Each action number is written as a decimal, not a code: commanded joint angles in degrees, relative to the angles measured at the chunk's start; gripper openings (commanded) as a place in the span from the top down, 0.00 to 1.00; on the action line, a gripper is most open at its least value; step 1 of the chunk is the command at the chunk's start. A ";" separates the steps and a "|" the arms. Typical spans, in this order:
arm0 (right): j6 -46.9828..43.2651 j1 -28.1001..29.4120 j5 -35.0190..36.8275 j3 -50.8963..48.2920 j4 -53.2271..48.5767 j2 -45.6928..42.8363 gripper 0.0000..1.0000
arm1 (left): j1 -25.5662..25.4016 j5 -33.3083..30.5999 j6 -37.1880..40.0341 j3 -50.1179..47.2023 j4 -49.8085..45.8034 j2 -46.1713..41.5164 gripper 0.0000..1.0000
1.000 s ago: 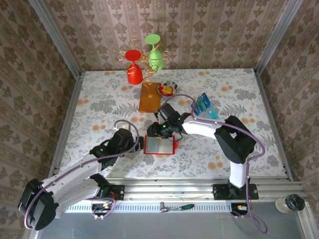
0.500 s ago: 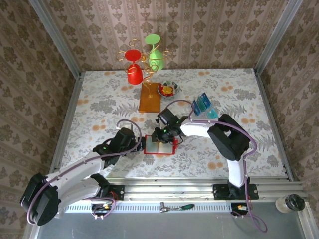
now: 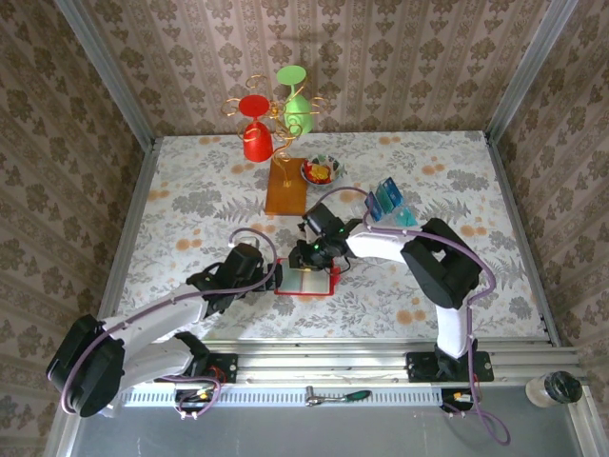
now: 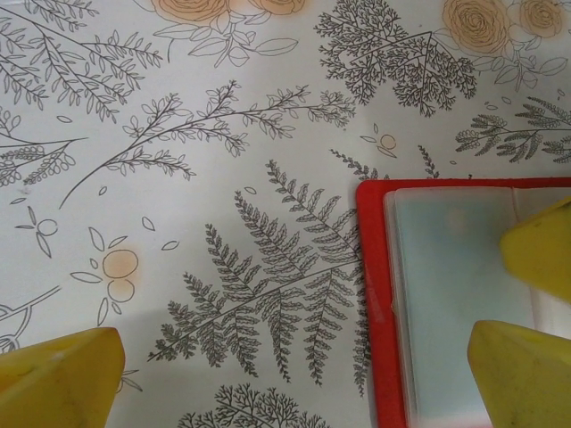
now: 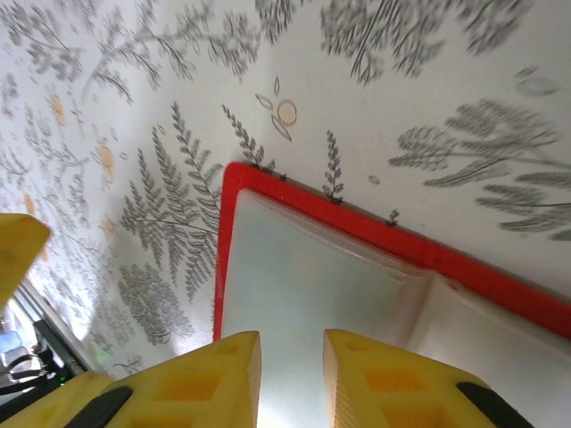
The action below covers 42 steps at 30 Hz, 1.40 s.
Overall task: Put the credit cards into the card holder
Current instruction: Turn over the card slot in the card holder, then pick up the credit card from the storage box.
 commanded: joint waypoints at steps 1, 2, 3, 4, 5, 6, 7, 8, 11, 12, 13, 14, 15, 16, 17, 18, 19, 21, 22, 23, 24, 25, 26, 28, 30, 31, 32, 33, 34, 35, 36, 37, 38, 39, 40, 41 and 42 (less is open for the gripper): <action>-2.51 -2.96 0.57 1.90 -4.18 -5.01 0.74 | -0.06 0.60 0.51 0.74 1.03 0.97 0.00; -3.20 -3.94 0.82 2.06 -5.11 -5.89 0.74 | -0.21 0.62 0.48 0.89 1.07 1.15 0.00; -4.17 -5.24 1.33 2.36 -6.49 -6.92 0.74 | -0.37 0.57 0.59 1.13 1.07 1.34 0.00; -5.26 -6.59 2.11 2.72 -8.03 -7.97 0.74 | -0.52 0.55 0.61 1.39 1.03 1.57 0.00; -6.43 -7.85 3.08 3.05 -9.66 -9.12 0.73 | -0.57 0.50 0.67 1.49 1.08 1.68 0.00; -7.94 -9.15 4.89 3.86 -11.95 -10.13 0.73 | -0.63 0.50 0.68 1.64 1.07 1.70 0.00; -10.24 -10.38 7.38 4.89 -14.66 -11.10 0.72 | -0.72 0.41 0.68 1.75 1.07 1.79 0.00; -12.21 -11.24 10.08 6.22 -17.40 -11.70 0.70 | -0.82 0.36 0.68 1.75 1.12 1.88 0.00; -18.36 -13.63 19.19 11.14 -26.16 -11.73 0.66 | -0.90 0.29 0.72 1.93 1.13 2.22 0.00; -20.28 -14.36 22.03 12.68 -28.39 -11.12 0.65 | -0.87 0.26 0.77 1.93 1.16 2.37 0.00; -21.91 -15.00 24.63 14.37 -30.35 -10.23 0.64 | -1.00 0.28 0.75 1.99 1.23 2.46 0.00; -23.08 -15.43 26.89 15.82 -31.98 -9.24 0.63 | -0.95 0.24 0.69 2.06 1.17 2.57 0.00; -24.76 -15.86 29.40 17.59 -33.67 -7.97 0.63 | -1.09 0.24 0.74 2.02 1.12 2.64 0.00; -26.24 -16.12 31.69 19.11 -35.07 -6.66 0.62 | -1.13 0.15 0.71 2.15 1.08 2.67 0.00; -27.19 -16.31 33.70 20.66 -36.18 -5.45 0.62 | -1.13 0.08 0.74 2.12 0.99 2.67 0.00; -28.33 -16.49 36.08 22.46 -37.57 -3.96 0.62 | -1.17 0.00 0.77 2.13 0.86 2.65 0.00; -29.43 -16.58 38.20 24.14 -38.71 -2.53 0.62 | -1.26 -0.09 0.78 2.19 0.72 2.61 0.00; -31.01 -16.75 41.43 26.97 -40.47 0.09 0.62 | -1.30 -0.27 0.77 2.19 0.38 2.49 0.00; -31.60 -16.87 42.83 28.18 -41.22 1.26 0.62 | -1.32 -0.31 0.77 2.19 0.21 2.36 0.00; -32.07 -16.99 43.77 29.16 -41.65 2.25 0.62 | -1.34 -0.39 0.77 2.19 0.05 2.27 0.00; -32.59 -17.15 44.58 30.26 -42.21 3.20 0.62 | -1.32 -0.43 0.78 2.19 -0.04 2.15 0.00; -32.95 -17.40 45.13 31.01 -42.51 4.10 0.62 | -1.28 -0.61 0.77 2.13 -0.15 2.06 0.00; -33.24 -17.58 45.59 31.73 -42.67 4.79 0.62 | -1.33 -0.64 0.72 2.10 -0.30 1.95 0.00; -33.55 -18.07 45.83 32.61 -42.88 5.79 0.62 | -1.30 -0.65 0.77 2.10 -0.41 1.87 0.00; -33.70 -18.64 45.51 33.18 -43.02 6.59 0.62 | -1.34 -0.69 0.78 2.02 -0.50 1.87 0.00; -33.73 -18.84 45.54 33.37 -43.10 6.97 0.63 | -1.36 -0.65 0.77 2.02 -0.50 1.87 0.00; -33.73 -19.03 45.37 33.44 -43.10 7.24 0.63 | -1.30 -0.77 0.77 1.94 -0.36 1.88 0.00; -33.82 -19.13 45.04 33.39 -43.07 7.56 0.63 | -1.35 -0.79 0.77 1.93 -0.42 1.88 0.00; -33.77 -19.36 44.53 33.46 -43.09 7.86 0.63 | -1.29 -0.75 0.73 1.94 -0.29 1.96 0.00; -33.77 -19.54 44.29 33.38 -43.12 8.05 0.63 | -1.36 -0.73 0.77 1.97 -0.25 1.96 0.00; -33.65 -19.69 43.85 33.31 -43.09 8.37 0.63 | -1.34 -0.73 0.77 1.98 -0.22 2.05 0.00; -33.57 -19.83 43.52 33.22 -42.99 8.59 0.63 | -1.29 -0.77 0.77 1.94 -0.17 2.05 0.00; -33.54 -19.96 43.18 33.20 -43.03 8.74 0.63 | -1.34 -0.73 0.68 1.93 -0.09 2.12 0.00; -33.47 -20.14 42.77 33.20 -42.92 8.98 0.64 | -1.33 -0.77 0.69 1.93 -0.14 2.14 0.00; -33.38 -20.25 42.35 33.15 -42.81 9.17 0.64 | -1.29 -0.73 0.69 1.98 -0.13 2.14 0.00; -33.32 -20.32 41.86 33.17 -42.73 9.43 0.64 | -1.35 -0.78 0.70 1.93 -0.15 2.07 0.00; -33.23 -20.43 41.28 33.28 -42.80 9.75 0.64 | -1.35 -0.81 0.68 1.93 -0.12 2.06 0.00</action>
